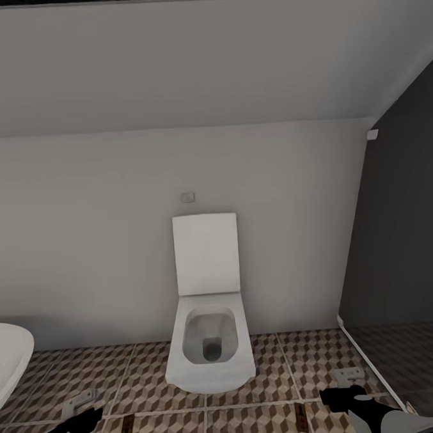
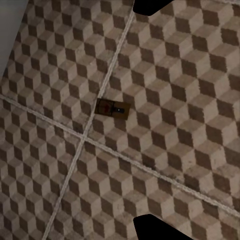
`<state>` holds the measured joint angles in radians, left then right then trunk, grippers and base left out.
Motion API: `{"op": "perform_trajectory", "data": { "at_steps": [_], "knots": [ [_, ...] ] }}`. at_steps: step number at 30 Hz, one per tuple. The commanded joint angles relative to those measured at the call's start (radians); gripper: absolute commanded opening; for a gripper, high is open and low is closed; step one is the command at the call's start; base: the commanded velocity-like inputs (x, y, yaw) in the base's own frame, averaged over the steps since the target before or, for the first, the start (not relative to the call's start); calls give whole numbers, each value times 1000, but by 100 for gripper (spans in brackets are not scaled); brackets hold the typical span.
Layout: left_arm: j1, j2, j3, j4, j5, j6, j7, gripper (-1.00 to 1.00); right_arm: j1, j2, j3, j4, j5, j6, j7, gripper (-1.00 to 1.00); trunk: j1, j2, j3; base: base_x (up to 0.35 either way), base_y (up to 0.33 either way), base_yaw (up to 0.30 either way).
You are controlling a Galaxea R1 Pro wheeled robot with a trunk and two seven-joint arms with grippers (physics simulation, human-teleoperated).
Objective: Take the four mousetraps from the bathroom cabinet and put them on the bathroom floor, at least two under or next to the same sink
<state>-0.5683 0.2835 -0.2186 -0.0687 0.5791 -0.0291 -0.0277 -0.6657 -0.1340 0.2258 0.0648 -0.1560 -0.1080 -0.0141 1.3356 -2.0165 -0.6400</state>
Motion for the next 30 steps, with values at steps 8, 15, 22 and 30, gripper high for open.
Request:
{"op": "perform_trajectory", "data": {
  "at_steps": [8,15,22,30],
  "knots": [
    [-1,0,-8,1,10,-3,-3,100,-2,1,8,4,-10,-7,0,100,0,-1,-1,0,0,0],
    [-1,1,-8,1,10,-3,-3,100,-2,1,8,4,-10,-7,0,100,0,-1,-1,0,0,0],
    [-1,1,-8,1,10,-2,-4,100,-2,1,8,4,-10,-7,0,100,0,-1,-1,0,0,0],
    [-1,-2,-8,20,11,-3,-4,100,-2,1,8,4,-10,-7,0,100,0,-1,-1,0,0,0]
  ]
}}
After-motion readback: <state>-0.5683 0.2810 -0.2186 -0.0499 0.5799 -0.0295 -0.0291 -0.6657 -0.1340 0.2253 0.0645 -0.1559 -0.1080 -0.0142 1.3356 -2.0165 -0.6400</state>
